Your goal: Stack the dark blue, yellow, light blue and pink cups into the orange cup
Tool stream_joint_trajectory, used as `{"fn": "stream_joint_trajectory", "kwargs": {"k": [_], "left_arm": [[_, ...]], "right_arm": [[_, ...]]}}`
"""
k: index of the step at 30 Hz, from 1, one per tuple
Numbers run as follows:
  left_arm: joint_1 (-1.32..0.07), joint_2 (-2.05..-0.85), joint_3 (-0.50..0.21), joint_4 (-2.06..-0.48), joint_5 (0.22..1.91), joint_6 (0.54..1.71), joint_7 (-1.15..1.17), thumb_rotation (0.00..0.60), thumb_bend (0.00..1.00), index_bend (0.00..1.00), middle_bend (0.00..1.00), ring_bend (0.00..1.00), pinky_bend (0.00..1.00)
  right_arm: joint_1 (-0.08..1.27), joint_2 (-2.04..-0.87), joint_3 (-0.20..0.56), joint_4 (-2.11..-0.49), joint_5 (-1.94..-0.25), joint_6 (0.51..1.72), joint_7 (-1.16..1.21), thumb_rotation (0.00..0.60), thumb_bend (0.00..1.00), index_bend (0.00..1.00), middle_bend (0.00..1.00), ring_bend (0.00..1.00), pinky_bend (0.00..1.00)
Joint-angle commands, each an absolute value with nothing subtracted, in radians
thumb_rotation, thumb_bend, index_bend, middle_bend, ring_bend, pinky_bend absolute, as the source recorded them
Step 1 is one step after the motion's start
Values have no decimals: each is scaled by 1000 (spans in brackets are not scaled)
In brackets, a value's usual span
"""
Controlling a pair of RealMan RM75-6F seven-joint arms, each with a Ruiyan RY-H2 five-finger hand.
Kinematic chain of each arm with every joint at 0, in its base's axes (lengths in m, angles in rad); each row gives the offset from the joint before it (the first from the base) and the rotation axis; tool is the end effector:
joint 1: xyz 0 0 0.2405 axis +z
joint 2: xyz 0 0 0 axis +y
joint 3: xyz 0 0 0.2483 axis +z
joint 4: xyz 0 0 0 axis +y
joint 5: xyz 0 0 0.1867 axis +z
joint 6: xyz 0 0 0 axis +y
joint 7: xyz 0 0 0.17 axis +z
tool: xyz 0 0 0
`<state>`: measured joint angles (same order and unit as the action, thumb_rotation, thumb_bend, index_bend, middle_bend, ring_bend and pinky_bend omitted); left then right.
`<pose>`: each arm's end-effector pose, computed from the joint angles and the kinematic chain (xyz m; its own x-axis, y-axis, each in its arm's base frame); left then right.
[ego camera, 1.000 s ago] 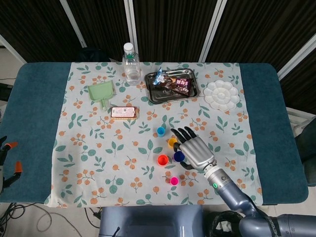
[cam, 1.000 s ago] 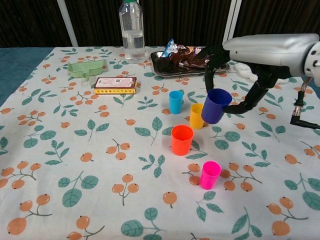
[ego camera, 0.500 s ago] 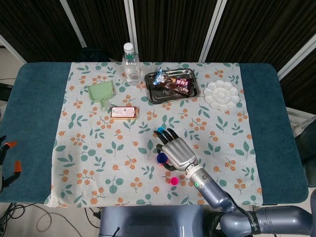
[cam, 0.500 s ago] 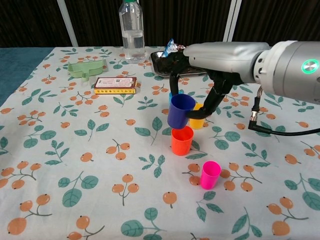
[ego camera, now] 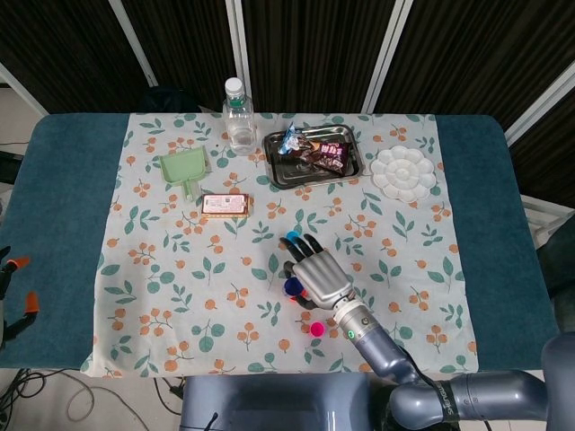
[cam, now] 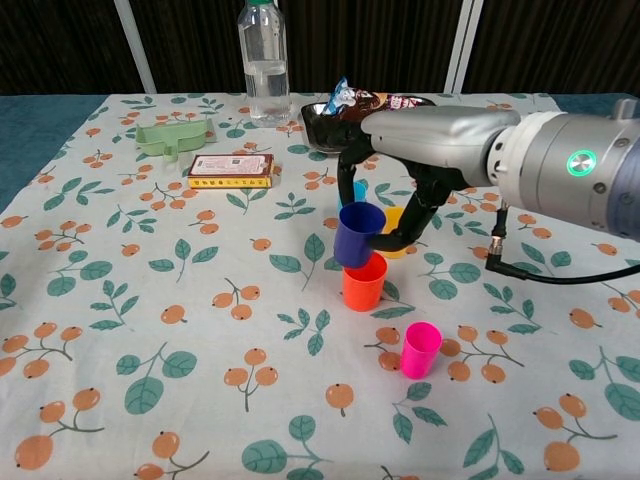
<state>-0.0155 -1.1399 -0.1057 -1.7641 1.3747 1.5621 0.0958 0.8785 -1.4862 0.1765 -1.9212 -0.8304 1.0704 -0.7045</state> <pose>-0.2914 0.1905 0.1861 0.3215 -0.0829 0.9433 0.9376 0.1677 -0.3048 -0.0515 -0.3107 -0.0001 0.4766 -0.3207 0.8186 -0.8257 -0.4829 0.2915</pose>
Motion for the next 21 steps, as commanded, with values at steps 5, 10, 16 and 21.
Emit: {"fn": "stream_joint_trajectory", "kwargs": {"k": [5,10,16,21], "left_arm": [[-16,-1140,-105,-1763,1374,1560,97,600,468,247,61,0,39],[-16,-1141,-104,-1762,1375,1560,100,600,467,247,61,0,39],[-16,-1142,-104,-1762,1375,1561,102,600,468,247,61,0,39],[-17,-1142,-103,-1761,1373,1558,102,600,467,247,61,0,39]], "right_arm": [[874,-1486,160,-1912,-834,1074,-685,600,387,503,0,5,61],[871,-1484,153,-1909,-840,1076,-677,600,387,503,0,5,61],[869,-1488,144,-1895,-842,1075,-663,600,387,503,0,5,61],[867,-1489,135,-1887,-845,1073,-657,600,387,503,0,5,61]]}}
